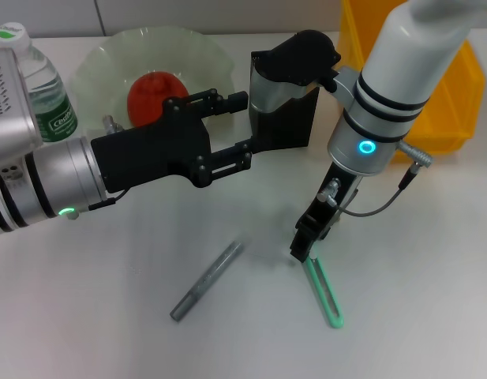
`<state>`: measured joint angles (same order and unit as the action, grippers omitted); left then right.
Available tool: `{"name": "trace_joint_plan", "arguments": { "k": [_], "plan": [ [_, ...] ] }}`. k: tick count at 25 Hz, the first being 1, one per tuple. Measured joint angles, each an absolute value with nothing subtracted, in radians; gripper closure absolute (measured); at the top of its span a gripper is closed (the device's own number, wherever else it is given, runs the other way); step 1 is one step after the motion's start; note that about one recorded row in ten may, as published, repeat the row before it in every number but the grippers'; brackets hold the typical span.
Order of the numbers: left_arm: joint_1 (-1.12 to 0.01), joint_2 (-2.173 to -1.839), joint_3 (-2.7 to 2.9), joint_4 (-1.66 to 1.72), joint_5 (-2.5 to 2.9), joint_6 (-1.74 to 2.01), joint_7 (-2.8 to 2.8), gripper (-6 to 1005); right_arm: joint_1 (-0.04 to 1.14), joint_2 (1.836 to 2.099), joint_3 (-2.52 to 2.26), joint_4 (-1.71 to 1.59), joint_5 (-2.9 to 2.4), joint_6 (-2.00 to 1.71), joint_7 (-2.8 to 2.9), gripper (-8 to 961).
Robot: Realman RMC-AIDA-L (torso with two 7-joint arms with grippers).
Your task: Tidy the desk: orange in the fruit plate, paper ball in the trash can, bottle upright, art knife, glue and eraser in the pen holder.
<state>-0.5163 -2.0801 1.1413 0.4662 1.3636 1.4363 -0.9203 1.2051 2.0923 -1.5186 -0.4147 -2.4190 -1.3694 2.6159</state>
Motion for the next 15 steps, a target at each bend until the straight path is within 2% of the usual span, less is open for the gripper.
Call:
{"name": "trace_joint_plan", "arguments": {
  "k": [15],
  "plan": [
    [-0.524,-2.08,1.141,0.454,1.363,1.434,-0.904,376,1.196,2.092,-1.519,-0.413,-2.412,-1.362,2.615,418]
  ]
}}
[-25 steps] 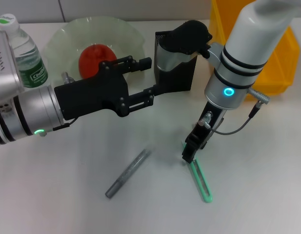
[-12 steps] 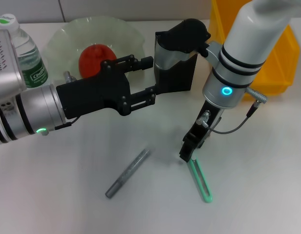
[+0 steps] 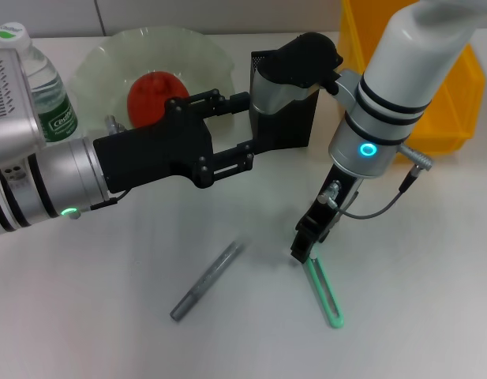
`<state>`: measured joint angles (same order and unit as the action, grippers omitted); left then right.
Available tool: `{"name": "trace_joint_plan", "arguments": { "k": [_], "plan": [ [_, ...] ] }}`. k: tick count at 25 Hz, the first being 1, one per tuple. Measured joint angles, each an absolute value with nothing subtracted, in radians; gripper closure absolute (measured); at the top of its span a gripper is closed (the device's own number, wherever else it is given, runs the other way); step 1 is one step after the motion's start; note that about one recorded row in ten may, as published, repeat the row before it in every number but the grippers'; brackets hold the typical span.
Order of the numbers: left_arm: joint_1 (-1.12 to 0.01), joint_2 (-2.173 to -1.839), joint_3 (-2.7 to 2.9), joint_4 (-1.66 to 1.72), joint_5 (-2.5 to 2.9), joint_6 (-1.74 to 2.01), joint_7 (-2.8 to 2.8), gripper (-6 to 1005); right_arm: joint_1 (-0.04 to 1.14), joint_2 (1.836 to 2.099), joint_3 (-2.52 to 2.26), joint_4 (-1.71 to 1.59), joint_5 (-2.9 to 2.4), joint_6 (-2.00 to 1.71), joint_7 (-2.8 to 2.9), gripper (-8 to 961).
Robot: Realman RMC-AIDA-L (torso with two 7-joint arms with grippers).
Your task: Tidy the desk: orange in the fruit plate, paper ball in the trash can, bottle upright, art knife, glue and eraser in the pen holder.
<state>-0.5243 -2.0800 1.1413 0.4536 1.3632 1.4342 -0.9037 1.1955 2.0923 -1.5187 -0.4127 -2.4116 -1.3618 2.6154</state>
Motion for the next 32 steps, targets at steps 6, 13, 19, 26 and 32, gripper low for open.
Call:
{"name": "trace_joint_plan", "arguments": {
  "k": [6,13,19,26,32],
  "plan": [
    [-0.525,-2.08,1.141,0.454,1.362,1.435,-0.903,376,1.193,2.092,-1.519,-0.409,-2.409,-1.352,2.615,425],
    [-0.525,-2.08,1.141,0.451,1.358,1.436,-0.903,376,1.193,2.092,-1.518,-0.402,-2.407,-1.345,2.609,460],
    [-0.526,-2.08,1.141,0.439,1.339,1.435,-0.895,376,1.194,2.092,-1.519,-0.401,-2.407,-1.342,2.604,487],
    [-0.526,-2.08,1.141,0.439,1.339,1.436,-0.895,376,1.193,2.093,-1.519,-0.4,-2.407,-1.341,2.602,547],
    [-0.528,-2.08,1.141,0.439,1.339,1.435,-0.894,376,1.193,2.092,-1.519,-0.4,-2.407,-1.341,2.598,600]
  ]
}}
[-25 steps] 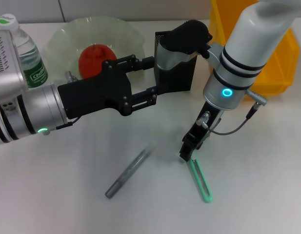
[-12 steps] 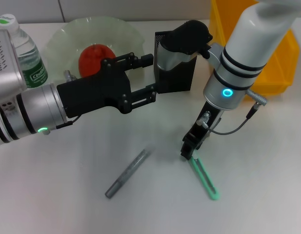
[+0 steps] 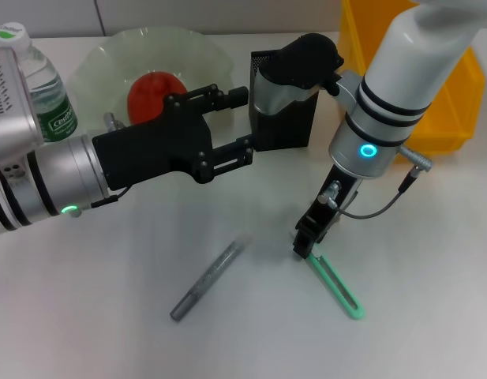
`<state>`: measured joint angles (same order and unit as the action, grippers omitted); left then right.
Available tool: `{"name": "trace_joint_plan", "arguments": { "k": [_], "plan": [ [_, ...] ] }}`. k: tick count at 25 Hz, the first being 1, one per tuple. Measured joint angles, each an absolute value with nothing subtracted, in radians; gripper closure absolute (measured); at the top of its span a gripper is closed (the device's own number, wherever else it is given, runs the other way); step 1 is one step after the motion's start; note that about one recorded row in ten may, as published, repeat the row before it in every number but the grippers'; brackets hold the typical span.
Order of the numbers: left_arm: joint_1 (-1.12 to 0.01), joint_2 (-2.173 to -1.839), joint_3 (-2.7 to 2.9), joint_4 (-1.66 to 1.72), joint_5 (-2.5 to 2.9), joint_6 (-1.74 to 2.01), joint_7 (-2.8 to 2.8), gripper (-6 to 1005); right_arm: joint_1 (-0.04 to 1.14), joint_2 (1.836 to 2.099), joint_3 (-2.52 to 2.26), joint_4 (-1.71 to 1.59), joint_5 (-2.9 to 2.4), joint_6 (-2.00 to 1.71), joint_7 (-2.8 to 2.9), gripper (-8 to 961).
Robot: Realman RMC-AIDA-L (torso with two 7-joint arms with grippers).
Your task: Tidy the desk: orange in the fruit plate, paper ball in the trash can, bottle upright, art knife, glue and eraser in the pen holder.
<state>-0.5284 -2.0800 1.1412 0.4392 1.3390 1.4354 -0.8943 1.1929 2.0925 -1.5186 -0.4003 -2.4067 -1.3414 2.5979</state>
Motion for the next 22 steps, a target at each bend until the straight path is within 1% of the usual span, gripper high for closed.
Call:
{"name": "trace_joint_plan", "arguments": {
  "k": [9,14,22],
  "plan": [
    [-0.535,-2.08,1.141,0.432,1.338,1.435,-0.894,376,1.193,2.092,-1.519,-0.401,-2.407,-1.346,2.591,675],
    [-0.536,-2.08,1.141,0.431,1.338,1.437,-0.894,376,1.193,2.092,-1.519,-0.4,-2.407,-1.348,2.591,689],
    [-0.527,-2.08,1.141,0.431,1.336,1.442,-0.894,376,1.186,2.092,-1.519,-0.415,-2.407,-1.351,2.597,741]
  ]
}}
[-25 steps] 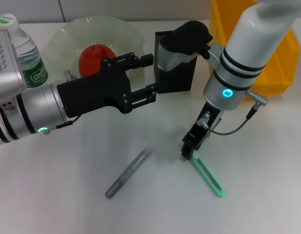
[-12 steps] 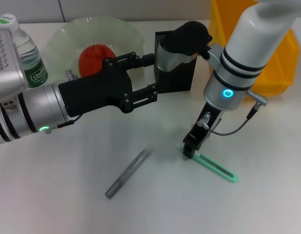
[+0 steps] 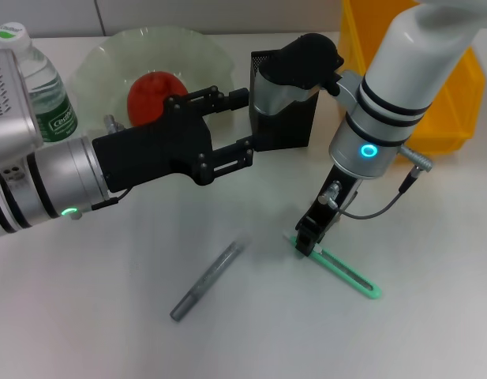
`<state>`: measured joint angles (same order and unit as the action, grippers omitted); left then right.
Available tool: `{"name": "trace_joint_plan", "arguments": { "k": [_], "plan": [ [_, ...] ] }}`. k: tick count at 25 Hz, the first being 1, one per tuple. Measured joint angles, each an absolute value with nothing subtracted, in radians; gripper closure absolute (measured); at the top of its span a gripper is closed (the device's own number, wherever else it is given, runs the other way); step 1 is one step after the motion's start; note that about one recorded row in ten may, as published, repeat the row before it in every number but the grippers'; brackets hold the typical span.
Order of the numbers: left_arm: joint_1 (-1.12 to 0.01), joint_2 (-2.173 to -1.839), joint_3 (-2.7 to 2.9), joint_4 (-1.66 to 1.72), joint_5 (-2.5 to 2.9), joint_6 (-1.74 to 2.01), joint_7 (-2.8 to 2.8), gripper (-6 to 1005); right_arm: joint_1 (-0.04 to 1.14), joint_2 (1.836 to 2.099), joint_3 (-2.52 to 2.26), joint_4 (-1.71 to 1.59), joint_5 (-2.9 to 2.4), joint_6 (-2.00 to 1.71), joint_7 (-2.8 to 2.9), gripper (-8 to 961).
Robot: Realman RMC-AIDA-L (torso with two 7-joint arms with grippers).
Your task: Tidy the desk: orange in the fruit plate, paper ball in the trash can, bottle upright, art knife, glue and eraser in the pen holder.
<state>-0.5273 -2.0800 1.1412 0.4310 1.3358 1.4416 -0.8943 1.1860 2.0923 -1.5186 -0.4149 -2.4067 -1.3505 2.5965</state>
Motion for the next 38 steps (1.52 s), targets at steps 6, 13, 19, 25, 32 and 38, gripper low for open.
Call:
{"name": "trace_joint_plan", "arguments": {
  "k": [6,13,19,25,32,38],
  "plan": [
    [-0.525,-2.08,1.141,0.431,1.336,1.443,-0.894,376,1.178,2.092,-1.519,-0.427,-2.407,-1.355,2.6,751],
    [-0.524,-2.08,1.141,0.431,1.333,1.449,-0.894,376,1.093,2.092,-1.519,-0.58,-2.407,-1.406,2.622,752],
    [-0.519,-2.08,1.143,0.43,1.294,1.463,-0.897,376,0.987,2.086,-1.513,-0.738,-2.414,-1.441,2.639,752],
    [-0.517,-2.08,1.143,0.429,1.285,1.464,-0.902,376,0.891,2.086,-1.507,-0.882,-2.41,-1.441,2.639,753],
    [-0.508,-2.08,1.14,0.429,1.274,1.459,-0.904,377,0.738,2.085,-1.503,-1.121,-2.403,-1.437,2.652,753],
    [-0.5,-2.079,1.136,0.41,1.246,1.441,-0.898,377,0.651,2.085,-1.501,-1.277,-2.392,-1.433,2.652,754]
  ]
}}
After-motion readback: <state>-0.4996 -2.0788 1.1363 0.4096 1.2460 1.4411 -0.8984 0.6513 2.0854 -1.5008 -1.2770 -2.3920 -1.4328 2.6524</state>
